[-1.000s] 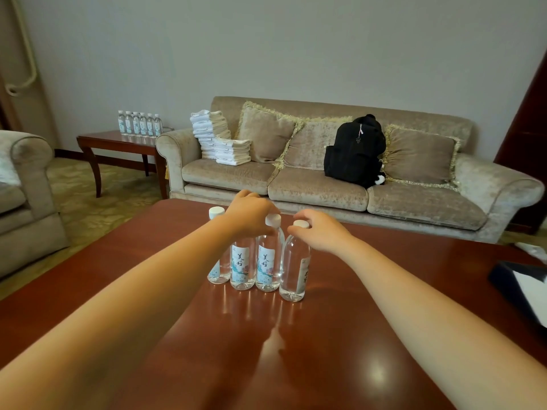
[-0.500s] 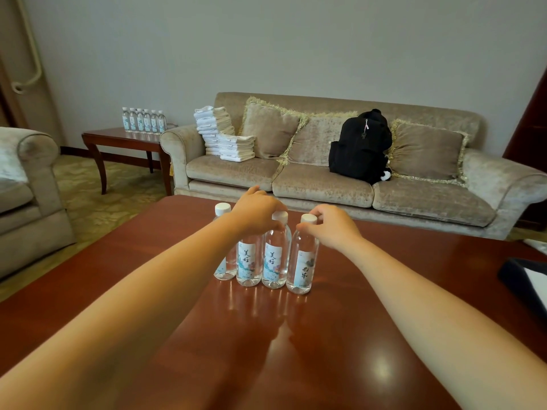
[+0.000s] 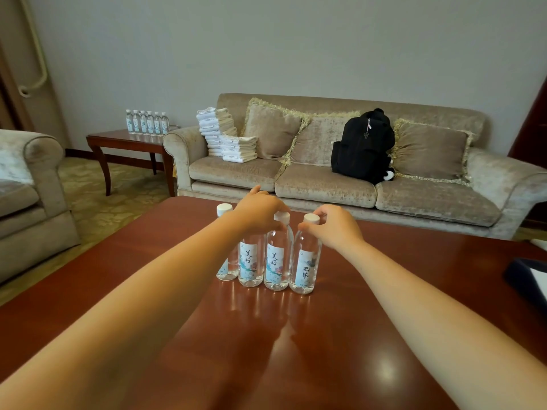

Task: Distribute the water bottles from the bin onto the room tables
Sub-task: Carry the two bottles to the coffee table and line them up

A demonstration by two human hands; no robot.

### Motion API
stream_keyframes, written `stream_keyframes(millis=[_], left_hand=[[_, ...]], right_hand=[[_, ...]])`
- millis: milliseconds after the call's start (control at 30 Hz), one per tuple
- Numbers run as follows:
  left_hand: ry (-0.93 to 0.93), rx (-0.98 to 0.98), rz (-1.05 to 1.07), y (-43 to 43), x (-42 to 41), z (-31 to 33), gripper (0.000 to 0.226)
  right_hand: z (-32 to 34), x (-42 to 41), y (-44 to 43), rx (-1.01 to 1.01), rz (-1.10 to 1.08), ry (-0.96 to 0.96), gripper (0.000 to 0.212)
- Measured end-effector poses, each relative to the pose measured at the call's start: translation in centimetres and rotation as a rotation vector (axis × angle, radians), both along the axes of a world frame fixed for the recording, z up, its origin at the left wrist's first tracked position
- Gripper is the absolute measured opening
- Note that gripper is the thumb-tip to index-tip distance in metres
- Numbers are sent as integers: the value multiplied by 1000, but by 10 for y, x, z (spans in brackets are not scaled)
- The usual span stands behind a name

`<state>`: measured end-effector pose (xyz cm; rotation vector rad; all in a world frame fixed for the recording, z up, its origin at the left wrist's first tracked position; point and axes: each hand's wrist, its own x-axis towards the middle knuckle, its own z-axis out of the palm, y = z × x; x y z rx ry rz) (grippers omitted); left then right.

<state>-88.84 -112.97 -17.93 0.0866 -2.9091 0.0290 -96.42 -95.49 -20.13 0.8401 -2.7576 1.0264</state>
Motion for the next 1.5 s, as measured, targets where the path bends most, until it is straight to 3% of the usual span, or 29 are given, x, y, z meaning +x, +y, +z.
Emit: stream_keyframes(millis=[233, 400, 500, 667, 833, 1000, 1167, 1333, 1500], left_hand=[[9, 8, 55, 7, 7, 0, 55], [73, -15, 68, 20, 24, -13, 77], [197, 7, 30, 30, 44, -26, 82], [320, 194, -83, 45, 92, -62, 81], [169, 358, -7, 58, 138, -105, 94], [-40, 302, 33, 64, 158, -131, 102], [-59, 274, 50, 62, 153, -143, 100], [-35, 225, 37, 61, 142, -154, 93], [-214, 292, 88, 78, 140, -129, 95]], right_hand=[[-5, 6, 5, 25, 35, -27, 40], [-12, 19, 14, -17, 98, -51, 63], [-12, 36, 27, 18, 89, 15, 76], [-28, 77, 62, 100, 118, 170, 73], [-71, 111, 91, 283, 156, 231, 77], [-98, 127, 97, 356, 163, 198, 83], [-117, 120, 97, 386, 184, 154, 86], [-130, 99, 99, 388, 200, 70, 88], [-105, 96, 116, 480, 187, -137, 90]])
